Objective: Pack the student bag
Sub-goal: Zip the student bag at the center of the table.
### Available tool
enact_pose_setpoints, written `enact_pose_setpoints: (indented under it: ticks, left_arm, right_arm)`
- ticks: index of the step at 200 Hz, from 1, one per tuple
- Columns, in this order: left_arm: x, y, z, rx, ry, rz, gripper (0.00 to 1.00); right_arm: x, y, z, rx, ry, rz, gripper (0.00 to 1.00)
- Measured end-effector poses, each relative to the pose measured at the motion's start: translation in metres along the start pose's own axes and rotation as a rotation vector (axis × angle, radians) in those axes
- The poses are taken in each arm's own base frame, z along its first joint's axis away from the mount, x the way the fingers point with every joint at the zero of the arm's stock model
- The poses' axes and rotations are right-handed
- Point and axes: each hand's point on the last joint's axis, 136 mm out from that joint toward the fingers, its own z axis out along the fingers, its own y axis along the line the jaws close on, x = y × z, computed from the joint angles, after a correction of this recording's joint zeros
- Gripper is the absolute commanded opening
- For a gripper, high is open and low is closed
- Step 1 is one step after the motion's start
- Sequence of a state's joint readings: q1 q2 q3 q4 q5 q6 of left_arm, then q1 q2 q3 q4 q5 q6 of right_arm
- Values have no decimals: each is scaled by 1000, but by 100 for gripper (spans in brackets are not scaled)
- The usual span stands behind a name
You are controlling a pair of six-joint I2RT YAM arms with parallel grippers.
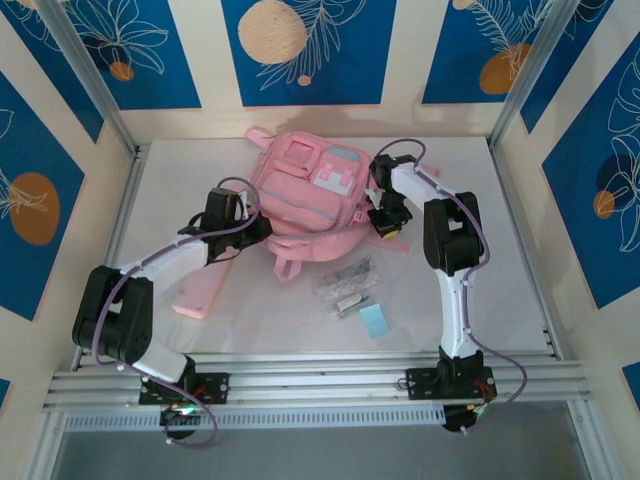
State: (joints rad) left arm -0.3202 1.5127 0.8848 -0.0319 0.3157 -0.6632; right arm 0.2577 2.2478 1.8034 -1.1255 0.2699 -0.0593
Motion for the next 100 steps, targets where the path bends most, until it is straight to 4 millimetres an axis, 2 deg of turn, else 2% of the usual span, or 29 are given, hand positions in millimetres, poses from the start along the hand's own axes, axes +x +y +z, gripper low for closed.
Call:
enact_pose_setpoints:
  ticks: [65, 88, 100]
  left_arm:
    - [-9, -3, -6, 7, 6, 51, 0]
    - [-11, -3, -8, 15, 8, 54, 0]
    - [-13, 0, -9, 20, 10, 46, 0]
  right_arm:
    - [-5, 0, 4, -24, -27, 32, 0]
    - [-3, 10, -1, -82, -61, 56, 3]
    - [-2, 18, -6, -124, -90, 77, 8]
